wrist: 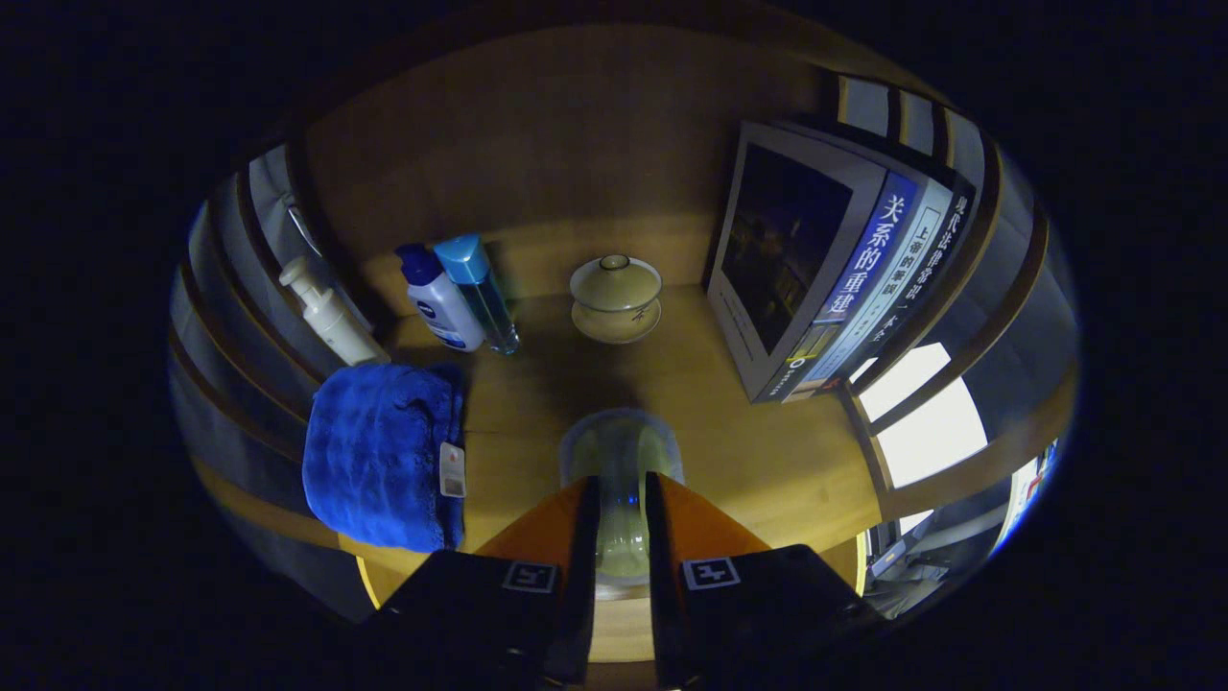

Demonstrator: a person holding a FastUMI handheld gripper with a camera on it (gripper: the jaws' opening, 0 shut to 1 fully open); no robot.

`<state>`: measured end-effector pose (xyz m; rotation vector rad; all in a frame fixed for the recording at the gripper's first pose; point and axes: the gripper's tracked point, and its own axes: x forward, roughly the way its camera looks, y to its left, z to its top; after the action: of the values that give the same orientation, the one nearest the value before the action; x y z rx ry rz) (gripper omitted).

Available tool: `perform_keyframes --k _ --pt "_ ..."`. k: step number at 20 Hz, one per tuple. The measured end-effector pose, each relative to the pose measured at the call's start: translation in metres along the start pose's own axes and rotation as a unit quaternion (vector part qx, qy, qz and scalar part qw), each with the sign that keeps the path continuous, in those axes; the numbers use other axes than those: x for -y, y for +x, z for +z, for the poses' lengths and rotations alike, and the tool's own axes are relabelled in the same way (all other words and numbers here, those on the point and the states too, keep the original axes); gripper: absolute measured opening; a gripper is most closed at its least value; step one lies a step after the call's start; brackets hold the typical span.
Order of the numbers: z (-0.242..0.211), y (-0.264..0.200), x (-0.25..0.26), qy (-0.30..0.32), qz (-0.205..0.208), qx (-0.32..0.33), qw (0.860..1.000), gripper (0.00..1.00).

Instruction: Pull open the drawer, take out the items inside it, and place them on the countertop above the cabinet.

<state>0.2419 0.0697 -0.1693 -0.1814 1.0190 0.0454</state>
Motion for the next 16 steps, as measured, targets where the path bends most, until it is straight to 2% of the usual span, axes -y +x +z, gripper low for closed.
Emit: perform_keyframes --k 1,4,10,11,14,16 --pt "0.001 0.001 0.002 -0.001 -0.002 0.003 1.0 0.34" --pt "-0.001 0.002 0.007 -0.005 -0.007 0.009 1.0 0.43" --pt "-0.011 -0.002 0.013 0.033 0.013 0.036 0.999 0.62" --pt "-0.013 -0.004 0.016 0.037 0.015 0.041 0.998 0.67" --pt "-0.021 -0.014 0.019 0.049 0.029 0.066 0.996 1.0" --pt "-0.025 -0.025 0.023 0.055 0.034 0.09 0.994 1.0"
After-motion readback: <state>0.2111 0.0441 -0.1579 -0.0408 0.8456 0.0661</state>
